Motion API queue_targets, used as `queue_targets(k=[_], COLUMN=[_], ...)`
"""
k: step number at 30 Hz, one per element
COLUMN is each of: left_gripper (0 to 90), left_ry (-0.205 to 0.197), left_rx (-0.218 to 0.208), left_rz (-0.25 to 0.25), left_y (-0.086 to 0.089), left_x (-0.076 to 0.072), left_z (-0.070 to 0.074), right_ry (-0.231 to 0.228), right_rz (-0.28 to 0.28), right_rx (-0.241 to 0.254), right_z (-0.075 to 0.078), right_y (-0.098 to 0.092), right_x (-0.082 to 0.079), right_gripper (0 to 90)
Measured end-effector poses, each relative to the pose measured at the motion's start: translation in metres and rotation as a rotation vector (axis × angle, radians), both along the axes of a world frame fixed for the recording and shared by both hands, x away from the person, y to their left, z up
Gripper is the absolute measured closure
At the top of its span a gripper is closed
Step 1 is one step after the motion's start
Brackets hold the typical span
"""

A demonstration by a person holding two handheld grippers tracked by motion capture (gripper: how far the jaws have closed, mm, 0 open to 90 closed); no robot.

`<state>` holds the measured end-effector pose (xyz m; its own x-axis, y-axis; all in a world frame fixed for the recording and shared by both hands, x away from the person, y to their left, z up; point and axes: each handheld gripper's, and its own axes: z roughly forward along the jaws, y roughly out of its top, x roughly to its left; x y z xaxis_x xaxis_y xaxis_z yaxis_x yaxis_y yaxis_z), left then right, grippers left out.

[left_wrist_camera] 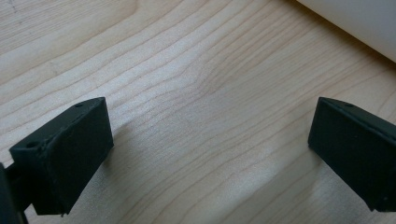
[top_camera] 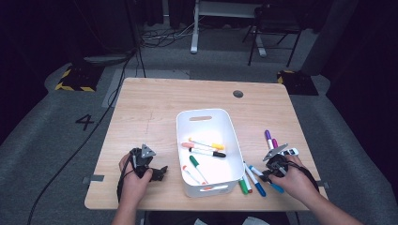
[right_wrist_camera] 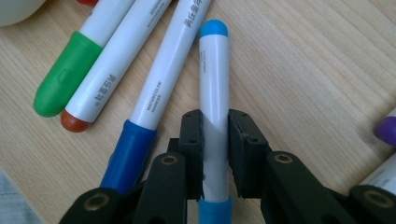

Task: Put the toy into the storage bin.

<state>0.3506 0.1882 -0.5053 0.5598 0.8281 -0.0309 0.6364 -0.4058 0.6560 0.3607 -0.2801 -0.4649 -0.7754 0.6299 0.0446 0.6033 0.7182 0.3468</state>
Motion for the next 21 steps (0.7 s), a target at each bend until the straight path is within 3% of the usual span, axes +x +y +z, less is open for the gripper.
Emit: queue_targets(k=[9, 21], left_gripper=[0.1, 0.1], left_ry=[0.0, 0.0], left_rx=[0.0, 0.0], left_rz=[0.0, 0.0], left_y=[0.0, 0.0], left_x=[0.0, 0.0], left_z=[0.0, 0.0], right_ry=[0.014, -0.031], right_rz=[-0.016, -0.007], right_rx=[0.042, 0.123], right_z=[0.003, 0.037], right_y=[-0.005, -0.007], right_x=[0.001, 0.0], right_gripper=[76.8, 76.9])
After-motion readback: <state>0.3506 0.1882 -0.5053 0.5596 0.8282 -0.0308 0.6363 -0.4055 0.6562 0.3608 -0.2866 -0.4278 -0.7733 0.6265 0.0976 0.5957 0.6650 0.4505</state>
